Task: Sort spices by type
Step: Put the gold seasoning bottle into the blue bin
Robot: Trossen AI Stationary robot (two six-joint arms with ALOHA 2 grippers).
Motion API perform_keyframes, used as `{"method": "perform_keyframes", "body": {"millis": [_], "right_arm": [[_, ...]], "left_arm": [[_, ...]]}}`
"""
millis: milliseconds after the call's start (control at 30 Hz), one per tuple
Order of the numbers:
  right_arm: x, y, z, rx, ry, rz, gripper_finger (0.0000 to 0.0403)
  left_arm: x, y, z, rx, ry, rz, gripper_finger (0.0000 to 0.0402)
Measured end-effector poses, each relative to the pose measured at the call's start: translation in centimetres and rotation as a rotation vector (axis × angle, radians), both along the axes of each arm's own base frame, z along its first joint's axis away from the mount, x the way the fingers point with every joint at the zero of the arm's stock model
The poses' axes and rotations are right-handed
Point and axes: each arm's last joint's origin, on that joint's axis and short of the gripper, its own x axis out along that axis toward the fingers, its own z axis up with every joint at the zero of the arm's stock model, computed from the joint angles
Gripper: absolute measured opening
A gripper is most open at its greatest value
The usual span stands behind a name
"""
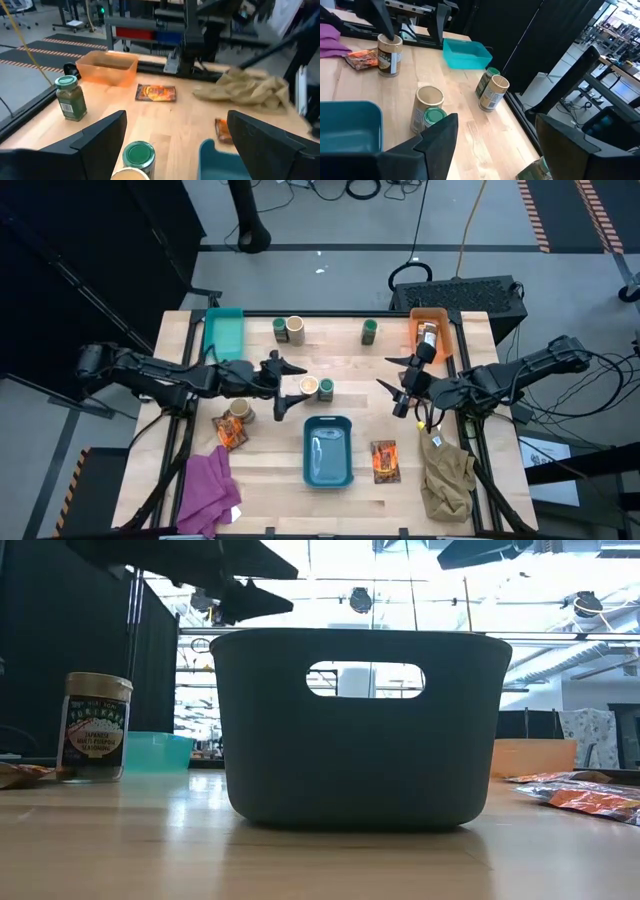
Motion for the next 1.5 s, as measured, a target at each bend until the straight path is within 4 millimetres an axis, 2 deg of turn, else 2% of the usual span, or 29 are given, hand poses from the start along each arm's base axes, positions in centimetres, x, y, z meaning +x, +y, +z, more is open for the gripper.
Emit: {"method": "perform_keyframes", "body": {"millis": [200, 300, 833, 1000, 1500], "right_arm": [[-0.2, -0.1, -0.3, 0.017, 0.023, -0.013, 0.0249], [-0.2, -0.1, -0.4, 0.019, 0.025, -0.014, 0.0249], [-0.2, -0.1, -0.5, 0.022, 0.032, -0.015, 0.0249], [-0.2, -0.1, -0.5, 0.022, 0.032, -0.015, 0.0249], [-0.2, -0.1, -0.4, 0.022, 0.031, -0.019, 0.0249]], "left_arm": [[1.7, -0.1, 0.2, 0.095, 0.257, 0.02, 0.0349], [2.3, 0.4, -0.1, 0.108, 0.325, 0.036, 0.0349], [3.5, 3.0, -2.7, 0.051, 0.419, 0.037, 0.0349], [3.8, 3.2, -3.5, 0.046, 0.447, 0.036, 0.0349], [3.9, 3.1, -3.7, 0.042, 0.455, 0.026, 0.0349]]}}
